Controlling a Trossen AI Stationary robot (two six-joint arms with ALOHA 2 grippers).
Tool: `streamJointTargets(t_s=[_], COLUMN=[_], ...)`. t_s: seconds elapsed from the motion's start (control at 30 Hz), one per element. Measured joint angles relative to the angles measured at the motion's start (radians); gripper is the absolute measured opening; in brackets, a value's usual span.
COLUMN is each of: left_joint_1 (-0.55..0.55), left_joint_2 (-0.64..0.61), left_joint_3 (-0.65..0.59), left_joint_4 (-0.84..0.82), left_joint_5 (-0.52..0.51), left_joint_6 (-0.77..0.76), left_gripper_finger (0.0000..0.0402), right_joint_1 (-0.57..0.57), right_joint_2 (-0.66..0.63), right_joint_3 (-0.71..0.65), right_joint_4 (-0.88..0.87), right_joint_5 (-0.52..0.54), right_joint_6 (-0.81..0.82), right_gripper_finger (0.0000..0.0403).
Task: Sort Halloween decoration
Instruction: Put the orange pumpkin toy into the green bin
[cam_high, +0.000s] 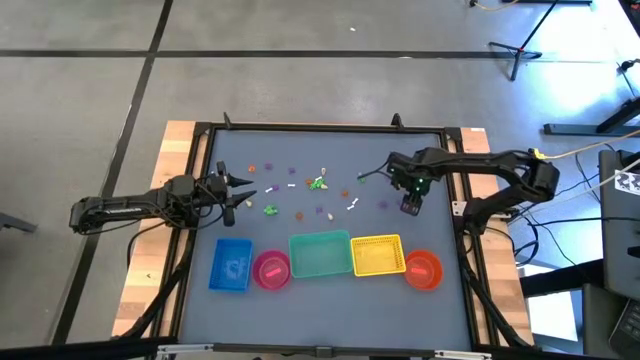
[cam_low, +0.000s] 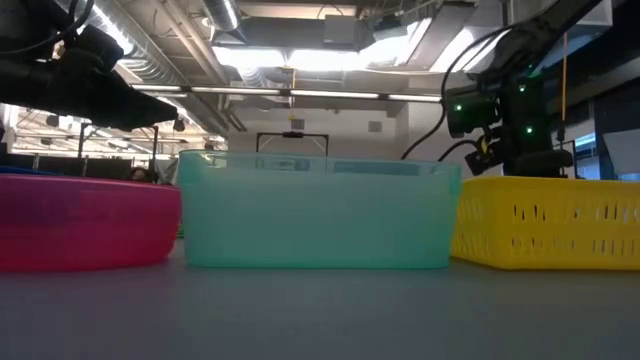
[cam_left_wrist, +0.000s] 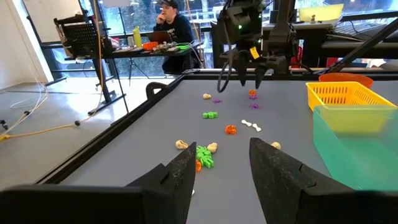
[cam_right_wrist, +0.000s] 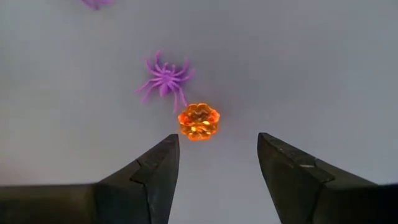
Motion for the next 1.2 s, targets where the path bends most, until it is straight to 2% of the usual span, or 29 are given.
streamJointTargets(t_s=[0.73,1.2], left_joint_1=[0.0,0.0], left_joint_2=[0.0,0.0], left_joint_3=[0.0,0.0], left_joint_4=[0.0,0.0], left_joint_5=[0.0,0.0], left_joint_6=[0.0,0.0], left_gripper_finger=[0.0135,0.0135], right_joint_1=[0.001,0.001], right_joint_2=[0.029,0.121], right_joint_3=[-0.02,-0.019], right_joint_4=[0.066,0.068], right_joint_5=[-0.032,-0.036], right_joint_6=[0.001,0.001], right_gripper_finger=[0.0216,0.021])
